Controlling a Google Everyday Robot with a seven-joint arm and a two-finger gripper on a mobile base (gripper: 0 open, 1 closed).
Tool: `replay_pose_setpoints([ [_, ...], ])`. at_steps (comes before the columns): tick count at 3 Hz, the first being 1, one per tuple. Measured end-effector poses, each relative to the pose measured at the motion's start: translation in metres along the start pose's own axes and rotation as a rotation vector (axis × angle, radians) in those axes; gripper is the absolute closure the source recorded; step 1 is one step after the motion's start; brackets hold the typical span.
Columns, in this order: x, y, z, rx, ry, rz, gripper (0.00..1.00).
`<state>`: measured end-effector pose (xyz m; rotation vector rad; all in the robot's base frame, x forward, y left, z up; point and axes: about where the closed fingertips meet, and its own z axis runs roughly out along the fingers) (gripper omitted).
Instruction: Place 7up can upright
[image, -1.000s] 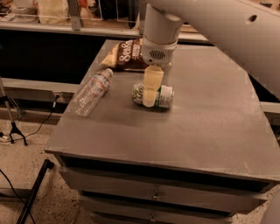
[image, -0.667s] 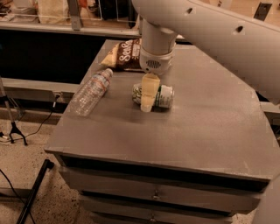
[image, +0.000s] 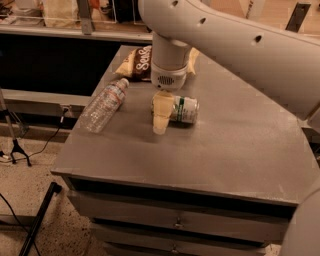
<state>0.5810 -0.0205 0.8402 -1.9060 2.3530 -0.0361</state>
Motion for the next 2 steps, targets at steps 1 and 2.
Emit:
replay_pose_setpoints([
  [1,-0.0034,0.0016,0.0053,-0.006,0.011,-0.001,0.00],
  [2,-0.0041,0.0011,0.0057,-0.003,0.008,-0.002,0.16],
])
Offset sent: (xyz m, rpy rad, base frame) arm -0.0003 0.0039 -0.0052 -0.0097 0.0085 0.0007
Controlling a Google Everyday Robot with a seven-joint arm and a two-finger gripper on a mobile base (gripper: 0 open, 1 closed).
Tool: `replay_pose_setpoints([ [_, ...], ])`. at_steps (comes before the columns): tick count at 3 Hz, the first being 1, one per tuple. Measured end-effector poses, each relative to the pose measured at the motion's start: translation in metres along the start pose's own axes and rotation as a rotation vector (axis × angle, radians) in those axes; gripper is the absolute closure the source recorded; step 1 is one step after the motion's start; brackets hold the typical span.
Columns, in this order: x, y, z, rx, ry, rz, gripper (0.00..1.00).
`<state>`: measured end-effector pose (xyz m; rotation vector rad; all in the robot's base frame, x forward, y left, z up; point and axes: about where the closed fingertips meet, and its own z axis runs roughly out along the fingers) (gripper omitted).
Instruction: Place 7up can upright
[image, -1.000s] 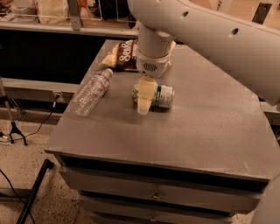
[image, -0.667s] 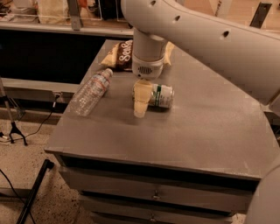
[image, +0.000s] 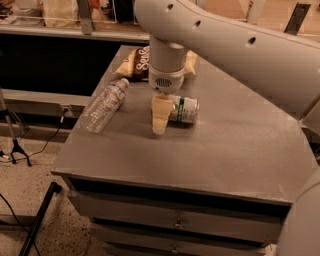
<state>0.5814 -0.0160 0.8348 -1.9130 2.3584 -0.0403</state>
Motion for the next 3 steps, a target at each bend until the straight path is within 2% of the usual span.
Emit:
replay_pose_setpoints([
  [3,-0.0019,-0.0010,0.0011,0.008,-0.007,-0.001,0.86],
])
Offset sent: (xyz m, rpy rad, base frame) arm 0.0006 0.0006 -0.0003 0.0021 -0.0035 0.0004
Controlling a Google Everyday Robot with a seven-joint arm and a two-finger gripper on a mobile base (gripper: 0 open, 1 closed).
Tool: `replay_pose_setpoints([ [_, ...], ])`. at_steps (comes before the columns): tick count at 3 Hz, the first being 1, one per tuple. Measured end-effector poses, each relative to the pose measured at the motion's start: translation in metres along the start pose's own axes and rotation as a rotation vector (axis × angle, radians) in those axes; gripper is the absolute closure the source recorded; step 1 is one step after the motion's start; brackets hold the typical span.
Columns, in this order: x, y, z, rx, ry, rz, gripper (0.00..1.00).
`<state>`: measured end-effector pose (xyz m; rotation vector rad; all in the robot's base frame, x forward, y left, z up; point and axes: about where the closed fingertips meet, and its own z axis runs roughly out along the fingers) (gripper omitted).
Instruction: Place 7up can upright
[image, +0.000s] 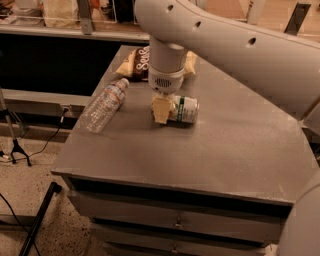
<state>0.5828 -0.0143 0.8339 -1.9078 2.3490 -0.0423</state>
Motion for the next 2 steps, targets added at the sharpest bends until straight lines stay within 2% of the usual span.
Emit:
replay_pose_setpoints([
  [1,0.000,0.000,0.000,0.002,-0.003,0.000,1.00],
  [2,0.011,-0.005,-0.012,-0.006,-0.059,0.007,1.00],
])
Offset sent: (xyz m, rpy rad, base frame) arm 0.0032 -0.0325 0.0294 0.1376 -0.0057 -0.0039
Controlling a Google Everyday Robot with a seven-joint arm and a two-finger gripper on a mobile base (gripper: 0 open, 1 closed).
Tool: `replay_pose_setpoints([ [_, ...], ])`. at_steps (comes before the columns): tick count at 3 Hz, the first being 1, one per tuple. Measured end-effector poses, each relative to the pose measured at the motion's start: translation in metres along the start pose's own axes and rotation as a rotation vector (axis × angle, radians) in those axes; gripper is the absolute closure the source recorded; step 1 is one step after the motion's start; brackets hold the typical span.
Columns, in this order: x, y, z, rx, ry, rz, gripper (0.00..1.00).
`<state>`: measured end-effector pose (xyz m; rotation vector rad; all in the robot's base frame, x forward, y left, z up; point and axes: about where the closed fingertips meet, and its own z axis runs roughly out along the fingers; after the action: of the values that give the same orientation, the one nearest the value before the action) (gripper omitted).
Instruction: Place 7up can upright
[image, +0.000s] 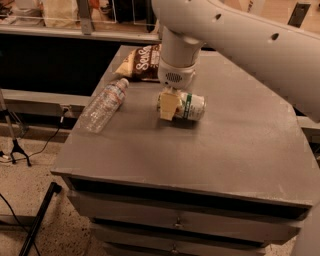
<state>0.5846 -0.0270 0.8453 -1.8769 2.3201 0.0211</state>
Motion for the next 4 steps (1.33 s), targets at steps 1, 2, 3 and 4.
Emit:
replay_pose_setpoints([
  [1,0.032,-0.022,-0.045,0.021,-0.095,-0.017,1.00],
  [2,0.031,-0.023,-0.047,0.026,-0.101,-0.022,1.00],
  [3,0.030,-0.025,-0.048,0.022,-0.120,-0.026,1.00],
  [4,0.032,-0.029,-0.061,0.010,-0.240,-0.034,1.00],
])
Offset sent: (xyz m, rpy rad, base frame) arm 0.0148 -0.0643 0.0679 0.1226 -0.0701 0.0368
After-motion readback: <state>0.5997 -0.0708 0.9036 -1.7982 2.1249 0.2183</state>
